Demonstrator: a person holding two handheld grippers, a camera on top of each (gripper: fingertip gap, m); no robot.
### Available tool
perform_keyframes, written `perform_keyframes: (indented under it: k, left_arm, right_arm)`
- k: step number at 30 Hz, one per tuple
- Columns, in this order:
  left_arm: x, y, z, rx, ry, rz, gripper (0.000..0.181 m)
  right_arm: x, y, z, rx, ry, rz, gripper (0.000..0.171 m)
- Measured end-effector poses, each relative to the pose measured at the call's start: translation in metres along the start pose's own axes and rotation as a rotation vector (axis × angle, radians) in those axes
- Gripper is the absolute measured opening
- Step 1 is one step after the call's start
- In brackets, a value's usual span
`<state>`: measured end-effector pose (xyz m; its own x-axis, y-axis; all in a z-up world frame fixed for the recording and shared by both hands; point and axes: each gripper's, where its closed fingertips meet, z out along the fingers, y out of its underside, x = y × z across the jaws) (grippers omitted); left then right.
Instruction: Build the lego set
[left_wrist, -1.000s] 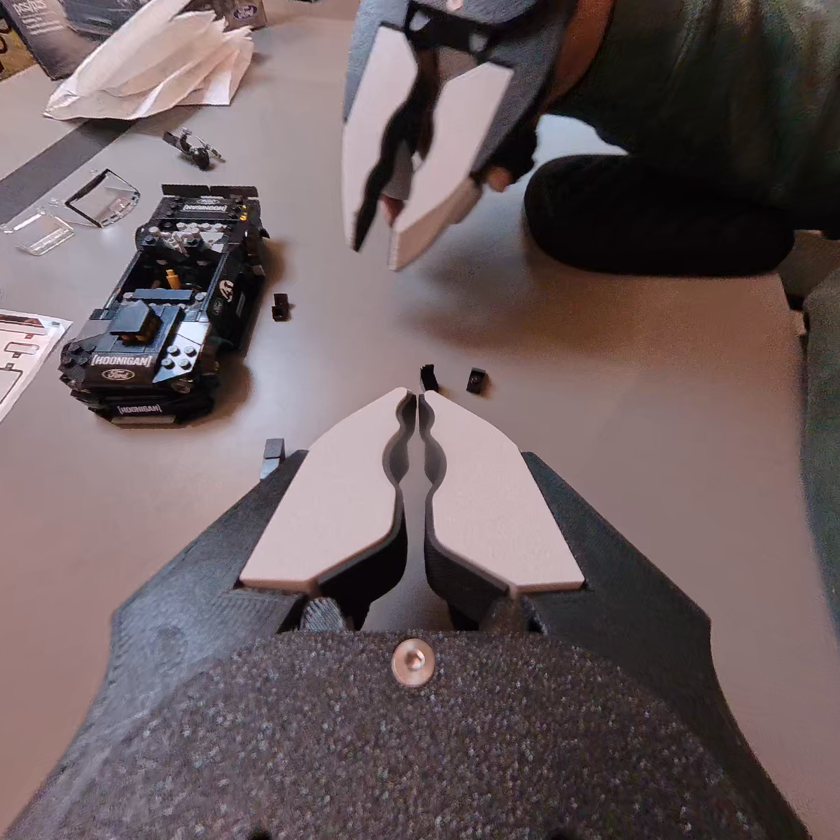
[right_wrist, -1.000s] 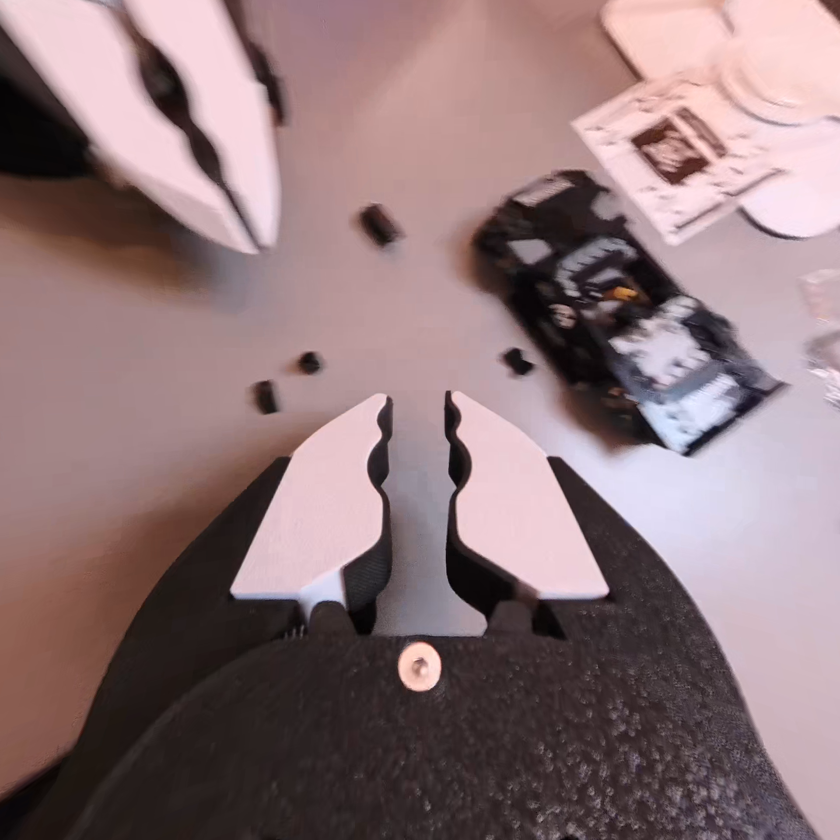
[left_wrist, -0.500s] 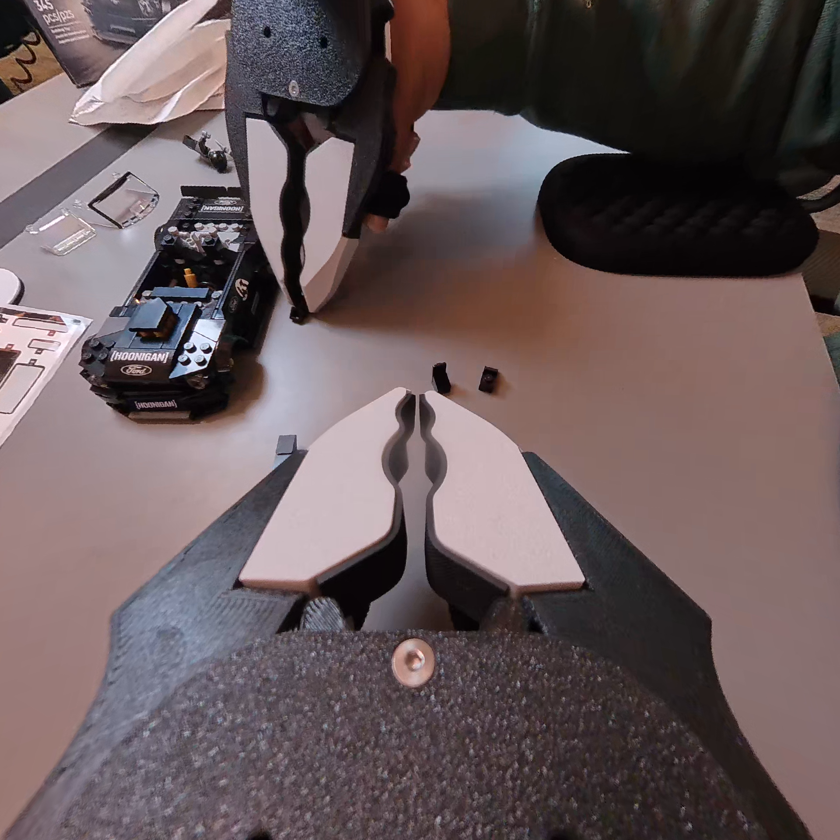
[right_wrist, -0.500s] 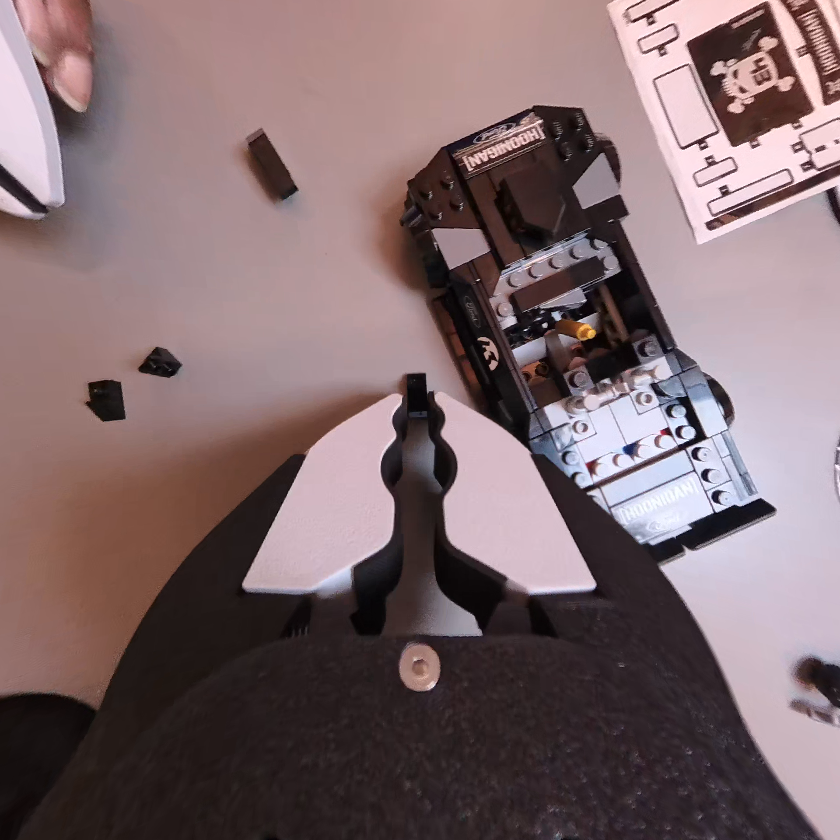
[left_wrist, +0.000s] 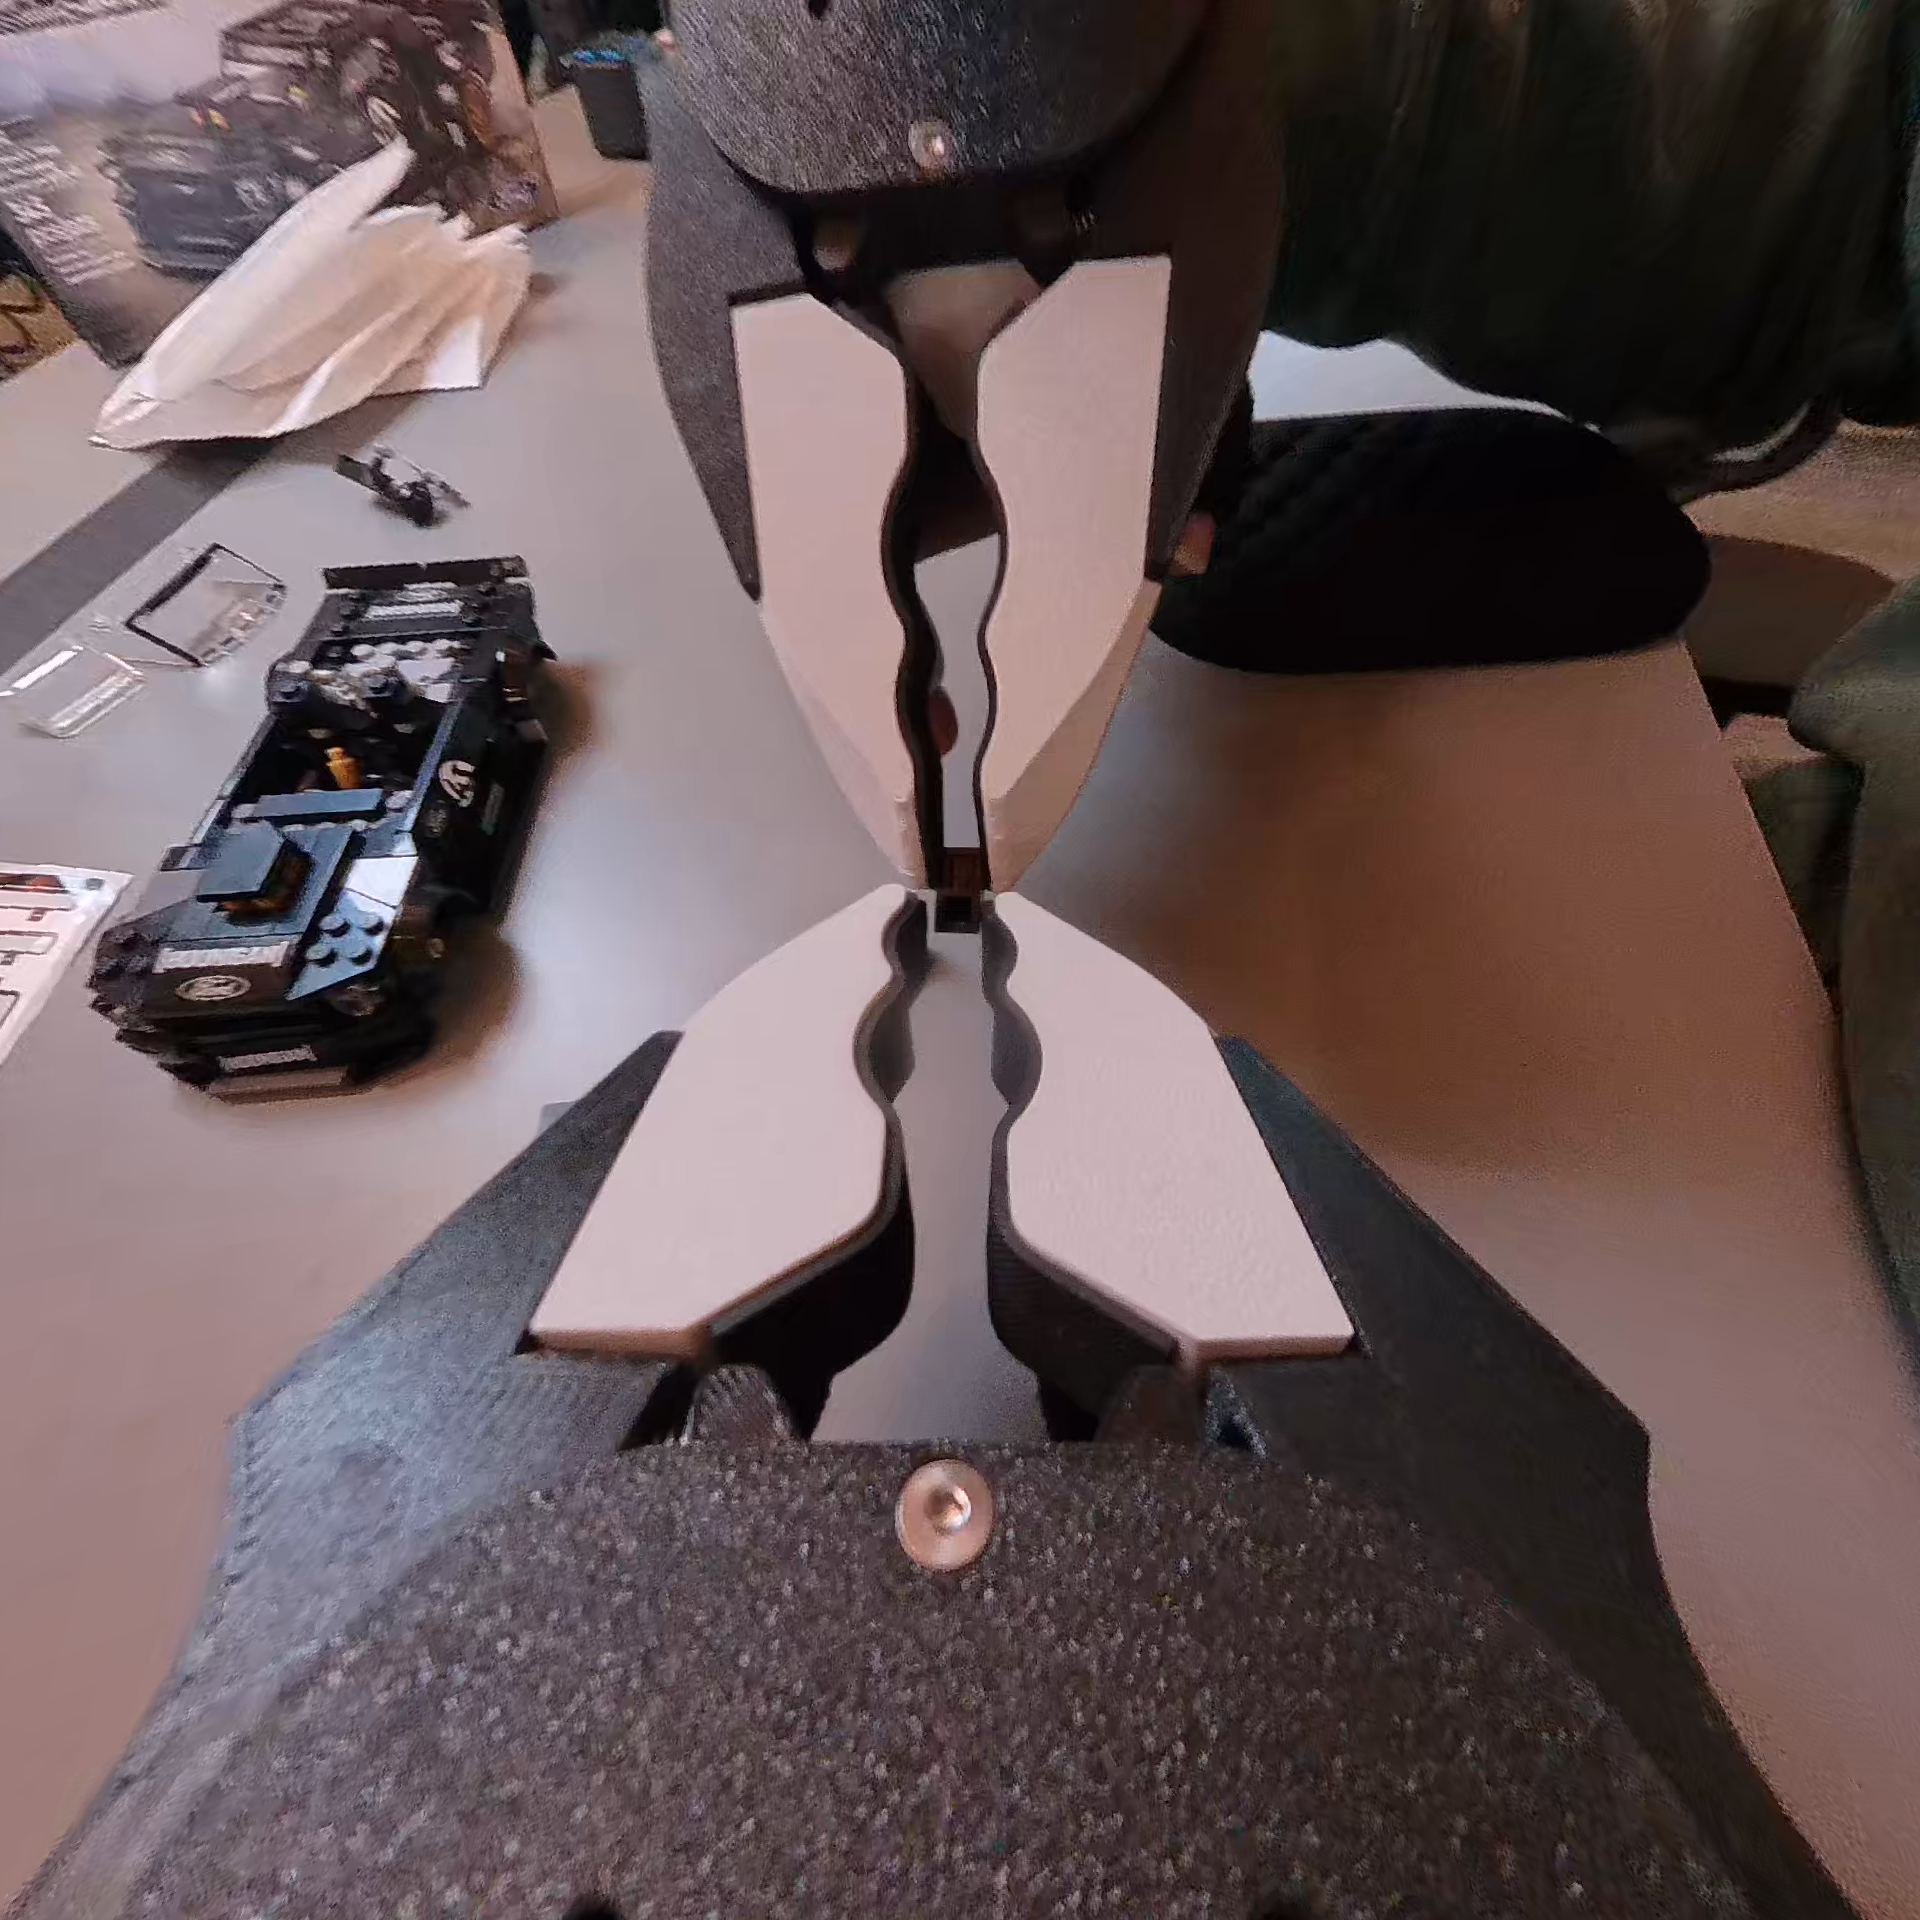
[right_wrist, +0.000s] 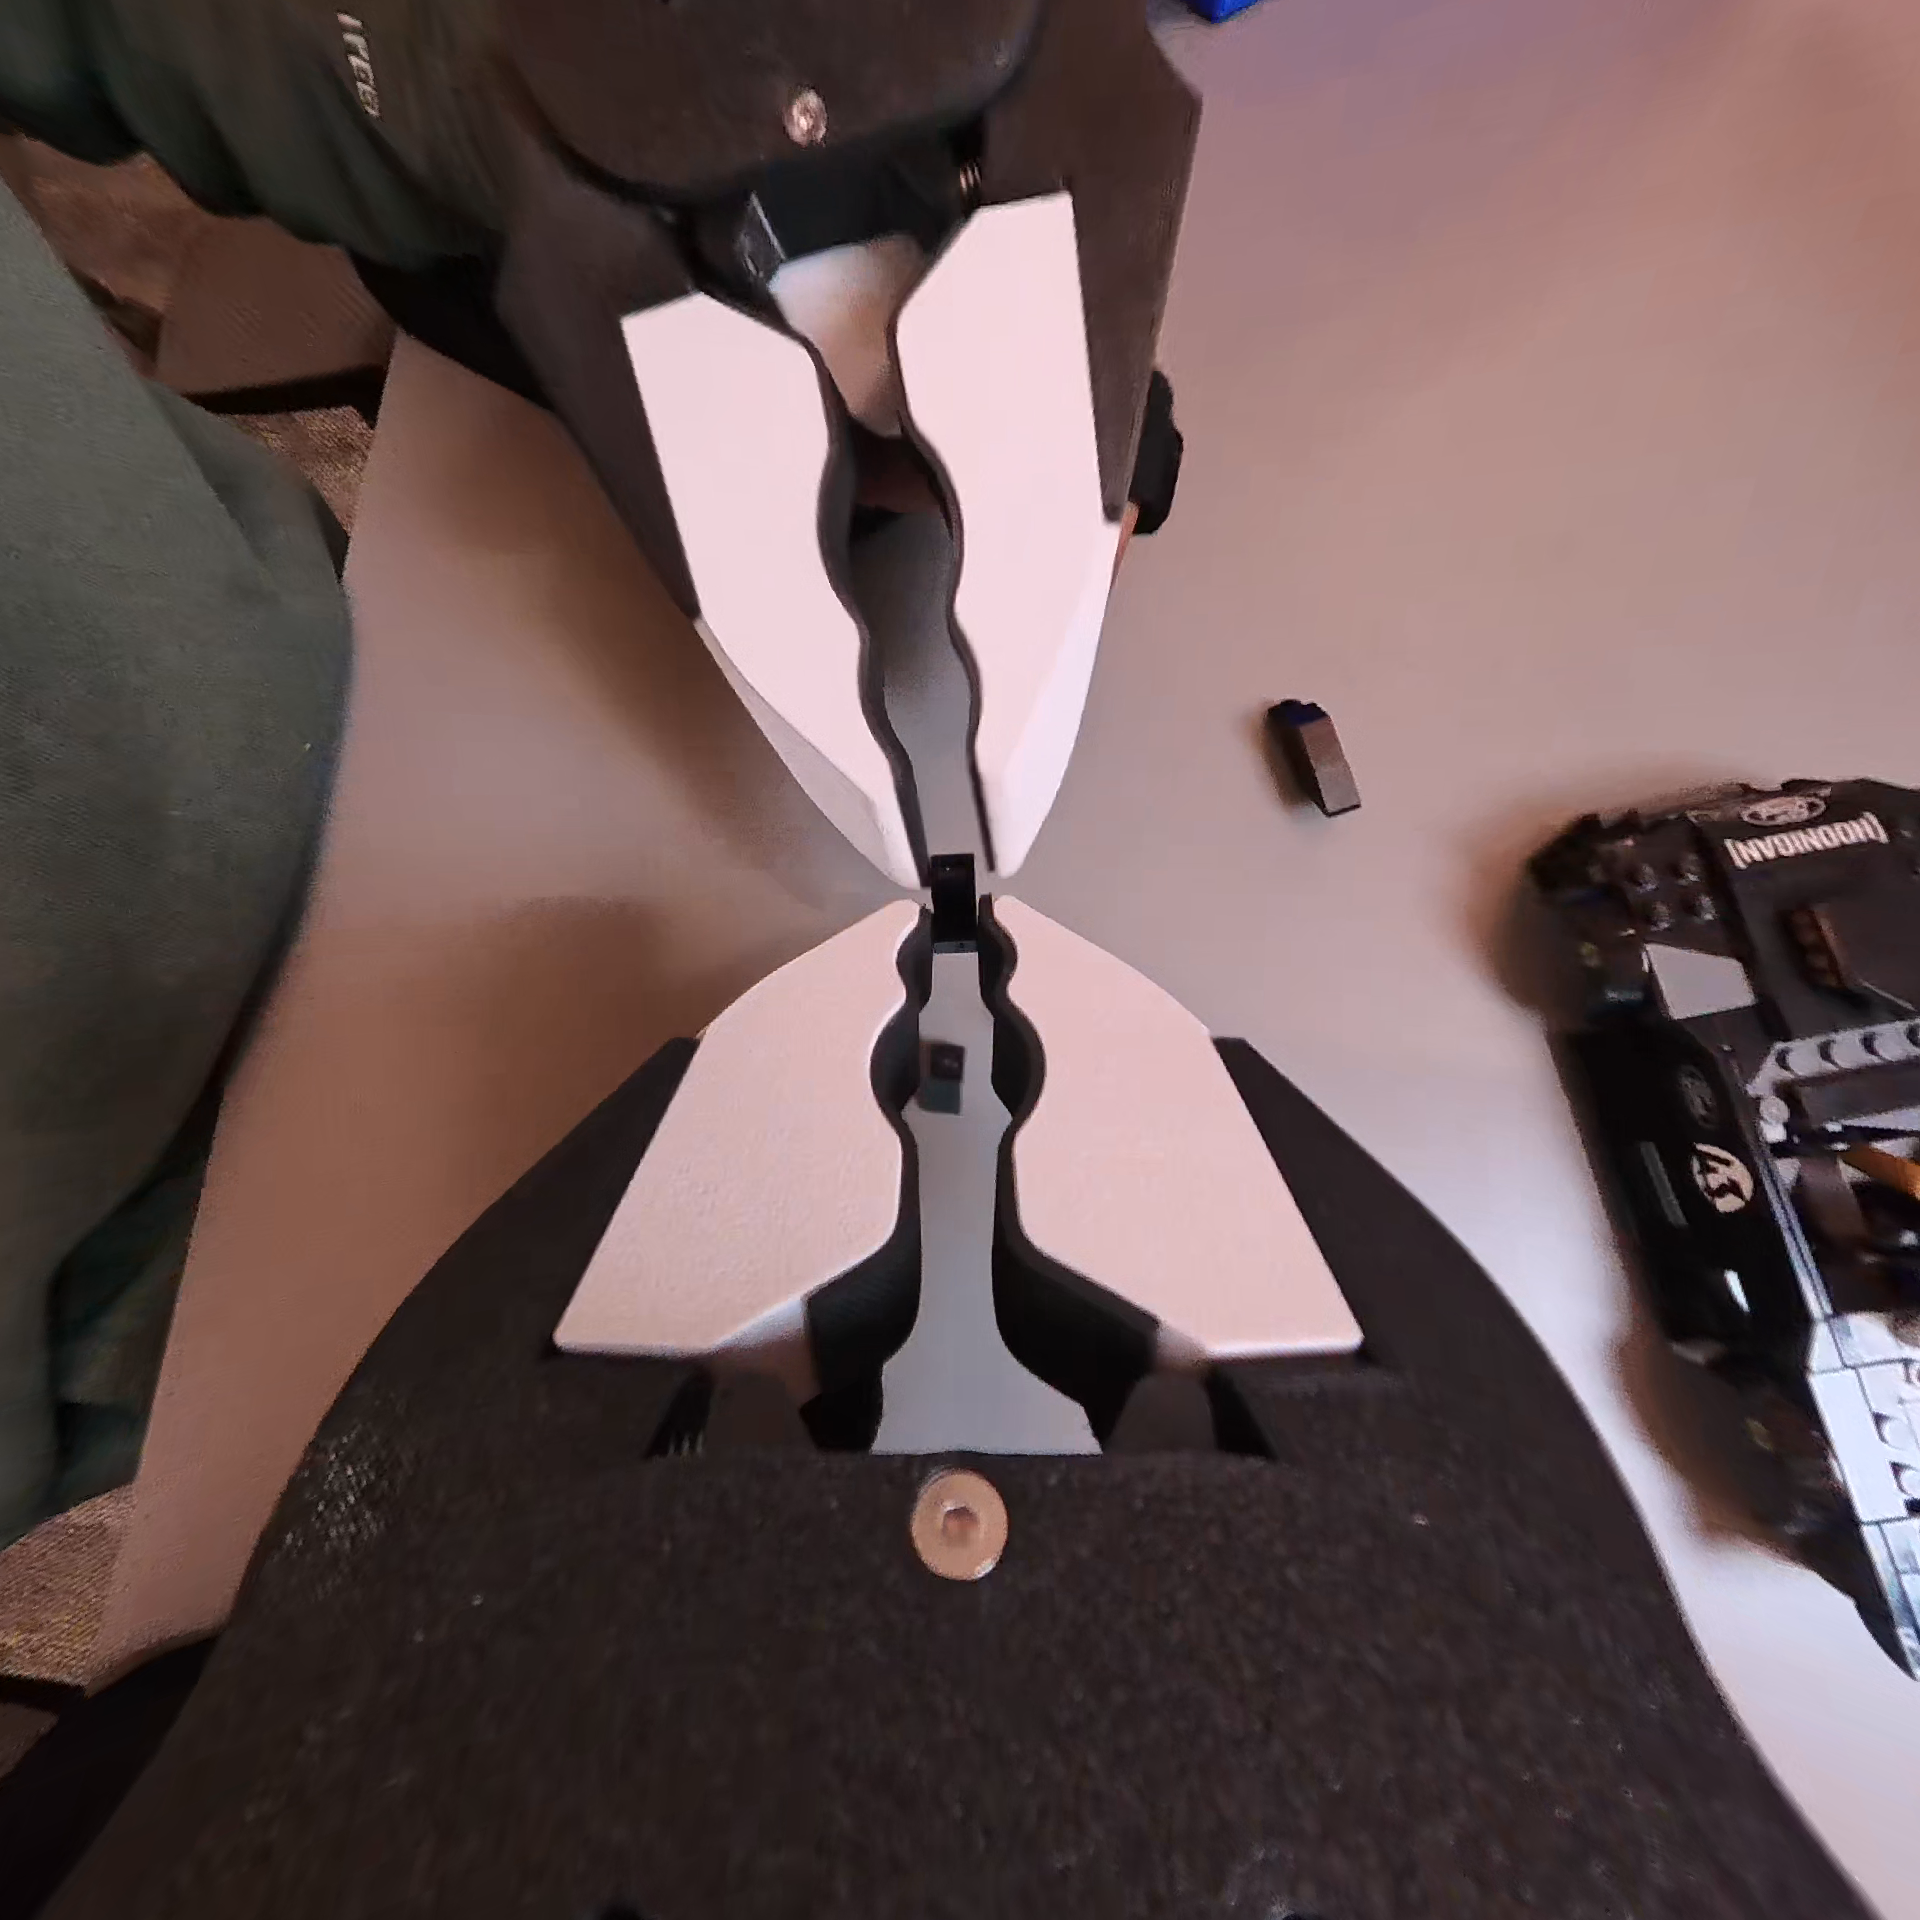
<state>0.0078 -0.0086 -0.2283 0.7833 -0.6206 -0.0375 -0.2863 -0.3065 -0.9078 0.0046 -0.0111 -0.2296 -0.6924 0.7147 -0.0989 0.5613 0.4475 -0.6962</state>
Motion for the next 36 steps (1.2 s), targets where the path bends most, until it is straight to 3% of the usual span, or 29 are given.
perform_keyframes:
  k: [7, 19, 32, 36]
  left_arm:
    - [0.002, -0.003, -0.001, 0.014, 0.020, -0.025, 0.009]
    - [-0.010, -0.045, -0.027, 0.350, 0.096, -0.260, 0.008]
    - [0.000, -0.049, -0.025, 0.363, 0.136, -0.226, 0.008]
    - [-0.005, -0.048, -0.028, 0.360, 0.163, -0.301, 0.014]
  right_arm:
    - [-0.003, -0.014, -0.007, 0.071, 0.012, -0.005, 0.008]
    - [0.006, -0.060, -0.049, 0.552, 0.080, 0.133, 0.013]
    - [-0.005, -0.057, -0.037, 0.512, 0.044, 0.126, 0.008]
    - [0.001, -0.045, -0.040, 0.375, 0.185, 0.013, 0.008]
